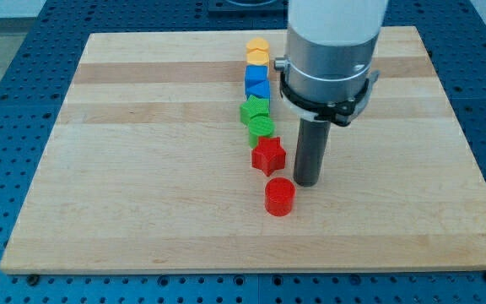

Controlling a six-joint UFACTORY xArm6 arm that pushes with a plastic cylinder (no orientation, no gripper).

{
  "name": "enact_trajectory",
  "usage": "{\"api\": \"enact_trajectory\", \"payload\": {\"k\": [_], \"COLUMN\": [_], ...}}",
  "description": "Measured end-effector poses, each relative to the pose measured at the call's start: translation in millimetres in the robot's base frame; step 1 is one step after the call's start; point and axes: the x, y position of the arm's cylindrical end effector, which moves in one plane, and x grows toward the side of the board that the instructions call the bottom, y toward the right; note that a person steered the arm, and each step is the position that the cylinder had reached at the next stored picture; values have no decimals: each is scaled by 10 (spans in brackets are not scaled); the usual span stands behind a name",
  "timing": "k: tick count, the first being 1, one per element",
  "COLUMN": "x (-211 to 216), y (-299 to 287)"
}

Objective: Nudge the red star down a bit

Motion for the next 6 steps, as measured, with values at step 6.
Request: {"api": "enact_trajectory", "payload": {"k": [6], "x": [-247], "y": [-190]}}
